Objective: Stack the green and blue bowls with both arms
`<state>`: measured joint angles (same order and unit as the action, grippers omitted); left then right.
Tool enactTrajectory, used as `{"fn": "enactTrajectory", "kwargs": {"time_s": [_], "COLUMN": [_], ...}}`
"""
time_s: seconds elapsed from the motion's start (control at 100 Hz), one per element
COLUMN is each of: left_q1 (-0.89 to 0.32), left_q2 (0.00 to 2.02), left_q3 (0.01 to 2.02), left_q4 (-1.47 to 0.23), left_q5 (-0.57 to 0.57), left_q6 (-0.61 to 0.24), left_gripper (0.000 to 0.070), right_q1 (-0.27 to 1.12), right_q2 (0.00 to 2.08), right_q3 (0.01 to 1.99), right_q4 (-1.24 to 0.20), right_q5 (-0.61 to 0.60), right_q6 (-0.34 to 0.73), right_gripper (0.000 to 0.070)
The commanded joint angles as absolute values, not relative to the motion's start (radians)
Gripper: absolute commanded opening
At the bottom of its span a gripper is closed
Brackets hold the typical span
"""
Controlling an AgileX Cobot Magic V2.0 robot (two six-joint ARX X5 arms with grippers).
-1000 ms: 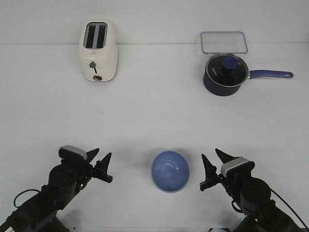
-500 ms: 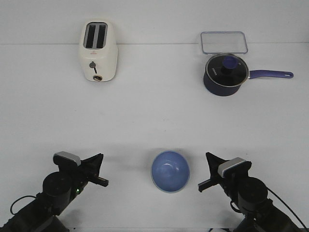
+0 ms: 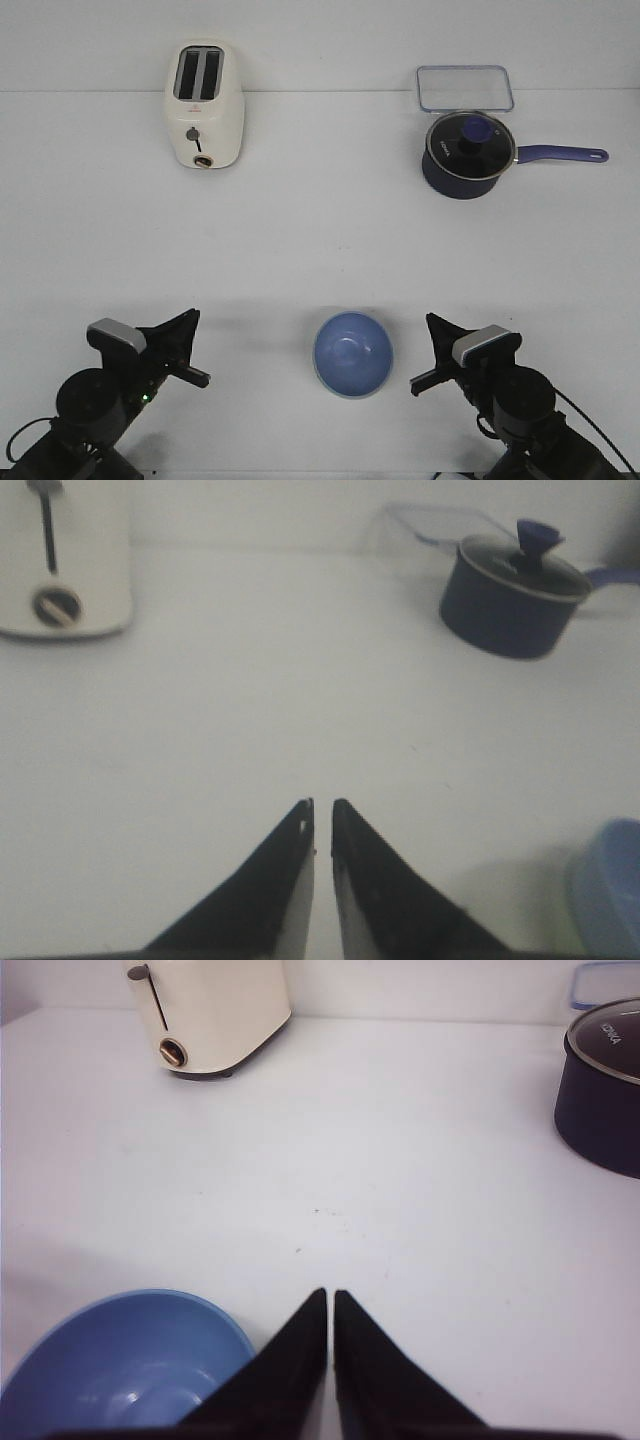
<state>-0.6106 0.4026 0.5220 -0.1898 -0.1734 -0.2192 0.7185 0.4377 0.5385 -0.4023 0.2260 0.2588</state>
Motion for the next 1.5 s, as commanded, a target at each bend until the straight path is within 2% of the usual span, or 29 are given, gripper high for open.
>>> {"fn": "enactTrajectory", "kwargs": {"time_s": [0.0,0.11,0.22,0.4,0.54,1.44,1.49], "left_q1": [-0.527,-0.334,-0.164,-0.019,-0.008,-0.01,-0.01], "left_q2": [0.362,0.255,0.15,0.066,-0.002,0.003,0.003], "left_q3": [0.422,0.242,0.128,0.052,0.014,0.014,0.014], "left_q4": [-0.084,0.054,0.076,0.068,0.036,0.013,0.014], "left_q5": [-0.144,-0.102,-0.1,-0.1,-0.099,-0.096,-0.096], "left_q6": [-0.016,0.013,0.0,0.009,0.011,0.01,0.01], "left_gripper": [0.0015,0.0015,0.0015,0.0015,0.0015,0.0015,0.0015], "right_q1": [0.726,0.726,0.726,0.726,0.726,0.725,0.71], "right_q2": [0.439,0.439,0.439,0.439,0.439,0.431,0.417], "right_q3": [0.544,0.544,0.544,0.544,0.544,0.544,0.544], "right_q4": [-0.39,-0.39,-0.39,-0.39,-0.39,-0.393,-0.393], "right_q5": [0.226,0.226,0.226,0.226,0.226,0.226,0.243], "right_q6": [0.265,0.265,0.265,0.265,0.265,0.263,0.207], "right_gripper": [0.0013,0.0013,0.0013,0.0013,0.0013,0.0013,0.0013]}}
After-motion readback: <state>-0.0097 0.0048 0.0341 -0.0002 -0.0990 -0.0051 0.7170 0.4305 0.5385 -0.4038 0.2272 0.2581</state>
